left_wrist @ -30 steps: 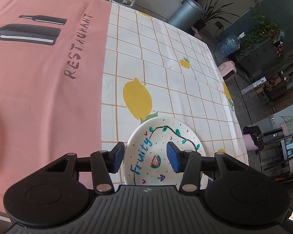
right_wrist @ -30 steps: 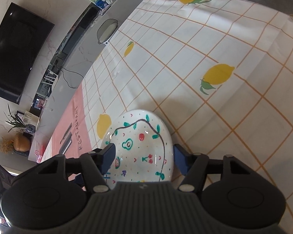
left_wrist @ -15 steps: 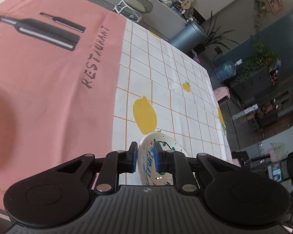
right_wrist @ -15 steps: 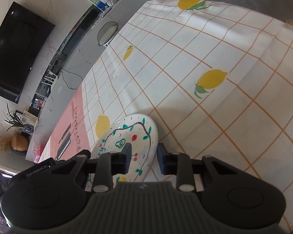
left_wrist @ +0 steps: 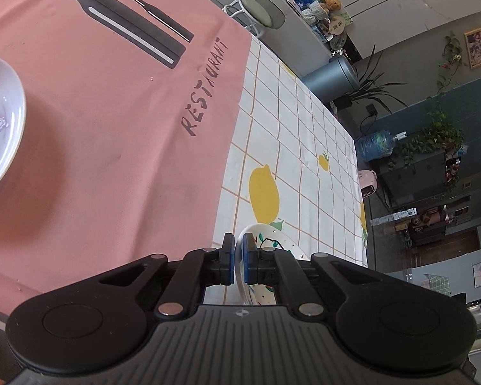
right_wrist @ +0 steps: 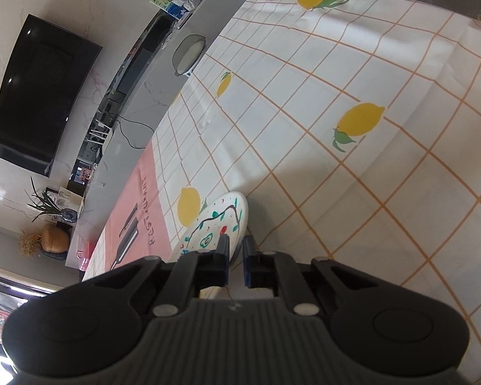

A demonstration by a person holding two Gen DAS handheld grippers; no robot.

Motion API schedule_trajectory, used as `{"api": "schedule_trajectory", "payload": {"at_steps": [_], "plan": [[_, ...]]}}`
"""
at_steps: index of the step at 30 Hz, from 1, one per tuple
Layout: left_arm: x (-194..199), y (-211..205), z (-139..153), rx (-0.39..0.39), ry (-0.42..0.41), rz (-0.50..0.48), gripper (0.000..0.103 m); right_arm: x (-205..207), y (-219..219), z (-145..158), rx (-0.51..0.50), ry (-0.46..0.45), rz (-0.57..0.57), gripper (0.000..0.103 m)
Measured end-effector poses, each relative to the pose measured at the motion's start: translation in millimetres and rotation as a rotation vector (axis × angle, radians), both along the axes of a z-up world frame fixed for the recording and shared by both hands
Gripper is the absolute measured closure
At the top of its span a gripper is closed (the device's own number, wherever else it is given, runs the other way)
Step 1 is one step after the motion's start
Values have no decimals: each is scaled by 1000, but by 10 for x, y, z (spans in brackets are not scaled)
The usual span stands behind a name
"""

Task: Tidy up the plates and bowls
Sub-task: 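Lift the Fruity plate with the right gripper toward the glass plate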

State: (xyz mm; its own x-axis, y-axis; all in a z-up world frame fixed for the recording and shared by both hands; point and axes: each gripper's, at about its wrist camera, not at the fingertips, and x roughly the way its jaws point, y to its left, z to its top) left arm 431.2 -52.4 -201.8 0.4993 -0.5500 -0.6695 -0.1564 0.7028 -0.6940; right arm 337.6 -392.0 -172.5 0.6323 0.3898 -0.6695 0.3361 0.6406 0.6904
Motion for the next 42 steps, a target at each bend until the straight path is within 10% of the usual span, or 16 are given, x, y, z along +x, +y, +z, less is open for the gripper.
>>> {"api": "schedule_trajectory", "payload": {"at_steps": [21,42], "plan": [[-789,-36,472,140,-23,69,98,-206,122,170,-92,-28,214,95],[-1512,153,305,228,1,144,94,-67,567,93,-169,-12,404,95]]}}
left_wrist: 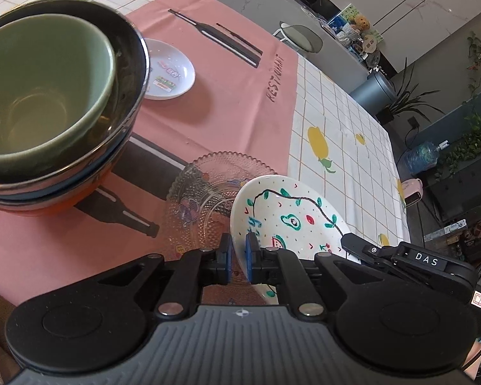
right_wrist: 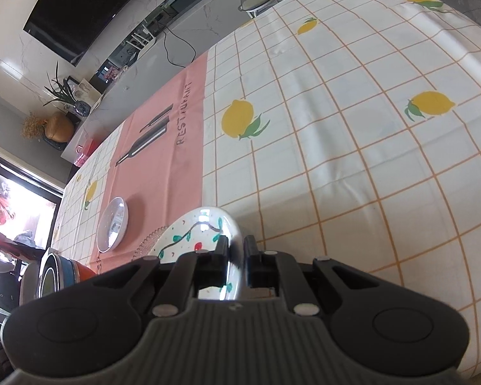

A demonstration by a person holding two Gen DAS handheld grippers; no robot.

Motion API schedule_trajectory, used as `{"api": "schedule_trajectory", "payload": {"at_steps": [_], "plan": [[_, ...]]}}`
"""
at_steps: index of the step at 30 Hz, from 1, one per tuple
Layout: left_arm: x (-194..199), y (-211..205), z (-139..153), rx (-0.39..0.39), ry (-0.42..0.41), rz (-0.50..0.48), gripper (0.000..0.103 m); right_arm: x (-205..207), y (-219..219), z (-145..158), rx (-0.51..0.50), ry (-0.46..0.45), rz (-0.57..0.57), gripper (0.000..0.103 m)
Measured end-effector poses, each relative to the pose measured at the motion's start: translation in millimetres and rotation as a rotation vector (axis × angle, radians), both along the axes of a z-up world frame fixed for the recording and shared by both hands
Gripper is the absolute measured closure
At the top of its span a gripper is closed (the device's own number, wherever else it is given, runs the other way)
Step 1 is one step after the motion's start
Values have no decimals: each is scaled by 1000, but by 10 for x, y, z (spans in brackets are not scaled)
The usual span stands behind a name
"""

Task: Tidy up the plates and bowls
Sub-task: 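Lift the Fruity plate with the right gripper toward the glass plate, then lower the Fruity plate onto the glass plate and open the right gripper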

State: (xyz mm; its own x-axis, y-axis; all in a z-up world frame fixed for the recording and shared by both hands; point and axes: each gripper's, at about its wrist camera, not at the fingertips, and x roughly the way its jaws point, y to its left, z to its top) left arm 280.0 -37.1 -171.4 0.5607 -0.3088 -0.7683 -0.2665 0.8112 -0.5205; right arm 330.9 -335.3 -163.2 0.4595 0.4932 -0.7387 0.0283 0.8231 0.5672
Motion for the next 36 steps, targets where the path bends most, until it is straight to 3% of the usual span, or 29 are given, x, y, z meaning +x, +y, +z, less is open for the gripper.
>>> {"api": "schedule_trajectory", "payload": {"at_steps": [10,17,18,20,21,24,31,34,36], "plan": [[-62,179,3,30,62,-44,93,100,254,-33,-14,-5,81,95],[-154,114,121,146,25,-116,93,153,440,-80,-42,0,118,92],[-171,112,135,128,6,-135,99,161,475,-83,-55,-5,124,91],[-181,109,166,33,-15,-183,99,173,531,-85,-55,-15,142,89],[-184,88,191,21,-14,-192,99,178,553,-85,-48,-17,149,90],[-203,21,256,88,-41,-196,99,183,658,-86,-64,-25,161,90],[-209,143,302,86,-23,-215,97,216,791,-169,-117,0,179,85],[-241,148,388,141,-44,-258,86,227,800,-177,-119,-5,169,84],[-285,142,471,174,-73,-290,73,217,805,-173,-122,-9,167,84]]}}
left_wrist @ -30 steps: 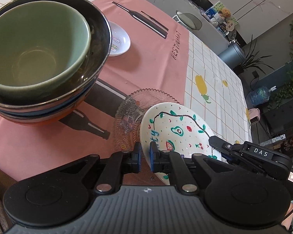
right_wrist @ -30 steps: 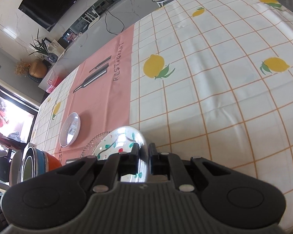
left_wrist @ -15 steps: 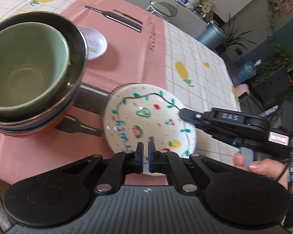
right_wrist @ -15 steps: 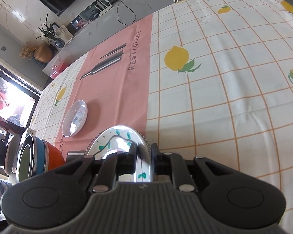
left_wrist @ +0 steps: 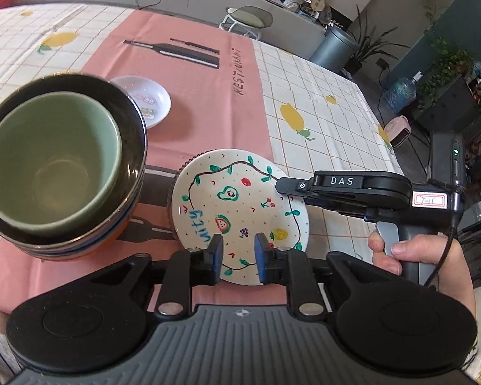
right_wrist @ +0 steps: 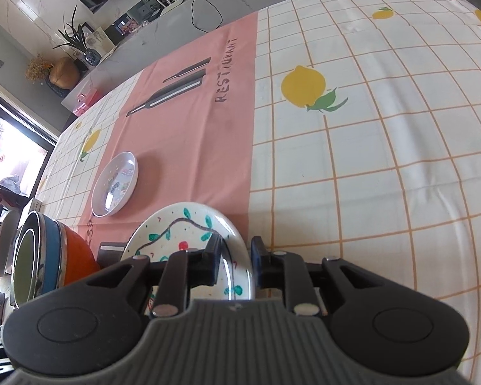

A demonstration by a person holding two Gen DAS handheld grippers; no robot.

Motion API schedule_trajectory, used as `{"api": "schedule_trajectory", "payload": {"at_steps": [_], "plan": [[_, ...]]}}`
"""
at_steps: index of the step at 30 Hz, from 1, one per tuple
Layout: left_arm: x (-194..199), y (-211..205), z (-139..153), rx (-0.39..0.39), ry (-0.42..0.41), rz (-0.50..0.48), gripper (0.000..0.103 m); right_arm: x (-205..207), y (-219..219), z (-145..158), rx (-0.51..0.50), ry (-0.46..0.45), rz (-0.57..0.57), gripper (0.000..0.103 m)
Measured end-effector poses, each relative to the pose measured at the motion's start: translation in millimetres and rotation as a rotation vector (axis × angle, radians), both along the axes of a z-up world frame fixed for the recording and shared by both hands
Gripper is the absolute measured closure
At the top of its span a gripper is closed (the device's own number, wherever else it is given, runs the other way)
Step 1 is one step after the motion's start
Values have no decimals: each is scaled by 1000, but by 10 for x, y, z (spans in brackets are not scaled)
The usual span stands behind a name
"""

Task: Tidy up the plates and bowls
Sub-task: 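Lower the Fruity plate onto the glass plate and open the right gripper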

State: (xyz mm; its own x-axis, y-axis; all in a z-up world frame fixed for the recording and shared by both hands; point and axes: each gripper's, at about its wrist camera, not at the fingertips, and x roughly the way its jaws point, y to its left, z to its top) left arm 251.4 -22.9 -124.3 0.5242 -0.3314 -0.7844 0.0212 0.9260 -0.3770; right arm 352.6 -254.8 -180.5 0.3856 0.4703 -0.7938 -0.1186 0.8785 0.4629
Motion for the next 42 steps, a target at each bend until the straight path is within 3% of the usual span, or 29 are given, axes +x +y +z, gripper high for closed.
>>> {"api": "schedule_trajectory", "payload": {"at_steps": [4,6,9,16,24,42], "plan": [[-152,7,197,51,-81,-57,55,-10,20,13,-13,-8,0,84],[-233,25,285,86,-114,-59,52,-36,32,45,-28,-20,2,84],[-309,119,361,73,-130,-37,49,-59,49,82,-45,-37,1,84],[-319,373,449,107,-163,21,46,-138,62,124,-73,-63,-12,84],[-312,674,433,68,-152,91,45,-112,72,90,-71,-58,-14,88],[-370,675,432,108,-127,110,45,-5,304,114,-135,-116,70,86]]}}
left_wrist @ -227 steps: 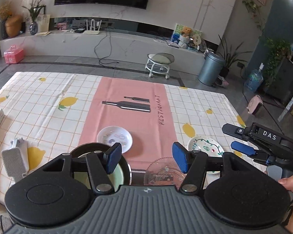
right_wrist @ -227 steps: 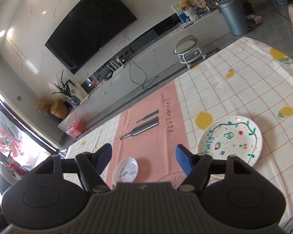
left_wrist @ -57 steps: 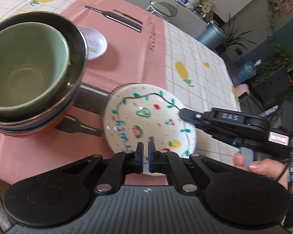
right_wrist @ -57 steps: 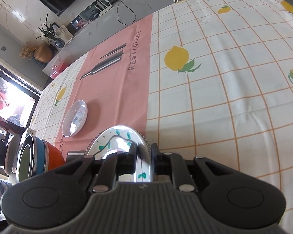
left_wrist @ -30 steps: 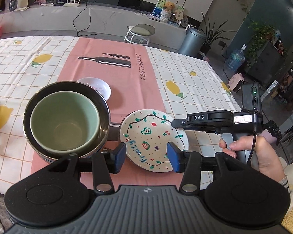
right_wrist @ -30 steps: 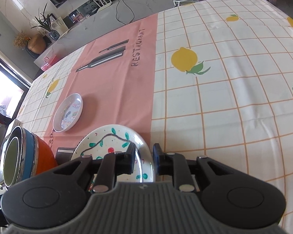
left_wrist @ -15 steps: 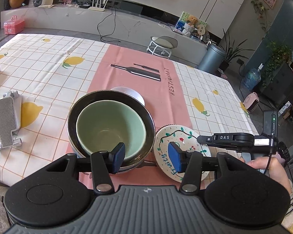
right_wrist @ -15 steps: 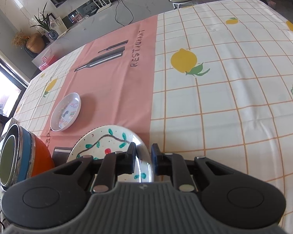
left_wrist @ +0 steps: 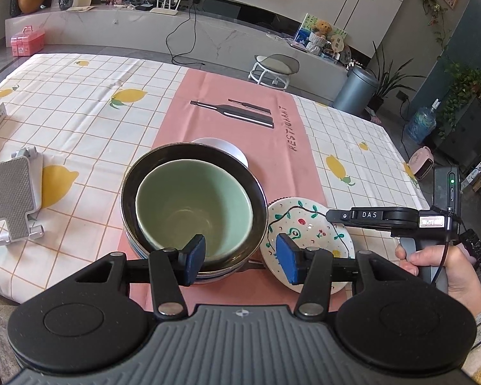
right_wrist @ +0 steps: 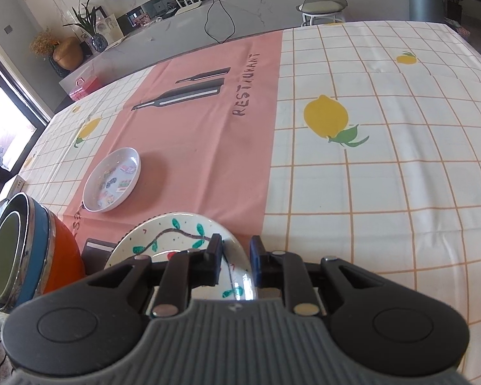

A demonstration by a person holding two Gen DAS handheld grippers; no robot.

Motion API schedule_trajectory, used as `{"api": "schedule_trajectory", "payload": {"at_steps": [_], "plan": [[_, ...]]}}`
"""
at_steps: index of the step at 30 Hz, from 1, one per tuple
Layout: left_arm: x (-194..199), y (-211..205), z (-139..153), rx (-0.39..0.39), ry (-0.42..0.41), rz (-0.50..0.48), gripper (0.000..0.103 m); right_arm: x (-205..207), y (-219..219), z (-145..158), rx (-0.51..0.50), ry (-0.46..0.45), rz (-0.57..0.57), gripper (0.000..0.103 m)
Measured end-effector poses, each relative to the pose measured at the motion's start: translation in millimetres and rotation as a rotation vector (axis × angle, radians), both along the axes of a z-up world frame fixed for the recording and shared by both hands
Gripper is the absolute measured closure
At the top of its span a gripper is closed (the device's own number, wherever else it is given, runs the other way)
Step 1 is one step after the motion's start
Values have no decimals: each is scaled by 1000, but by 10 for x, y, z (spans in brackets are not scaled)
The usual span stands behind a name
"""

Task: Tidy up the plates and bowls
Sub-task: 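Lower the Fruity plate onto the glass plate and open the right gripper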

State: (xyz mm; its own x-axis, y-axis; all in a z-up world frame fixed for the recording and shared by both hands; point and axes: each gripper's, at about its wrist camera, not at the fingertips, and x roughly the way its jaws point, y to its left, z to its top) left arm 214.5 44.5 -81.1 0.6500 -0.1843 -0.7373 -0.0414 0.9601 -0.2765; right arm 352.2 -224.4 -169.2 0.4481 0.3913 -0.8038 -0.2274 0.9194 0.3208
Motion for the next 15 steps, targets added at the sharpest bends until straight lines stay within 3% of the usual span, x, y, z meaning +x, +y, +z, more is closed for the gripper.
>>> {"api": "schedule_trajectory", "payload": {"at_steps": [12,15], "plan": [[-11,69,12,-6,4,23,42,-248,-306,72,23,90,-82,83],[7,77,-2,-1,1,26,42,-285,-309,55,20,98,-60,87]]}}
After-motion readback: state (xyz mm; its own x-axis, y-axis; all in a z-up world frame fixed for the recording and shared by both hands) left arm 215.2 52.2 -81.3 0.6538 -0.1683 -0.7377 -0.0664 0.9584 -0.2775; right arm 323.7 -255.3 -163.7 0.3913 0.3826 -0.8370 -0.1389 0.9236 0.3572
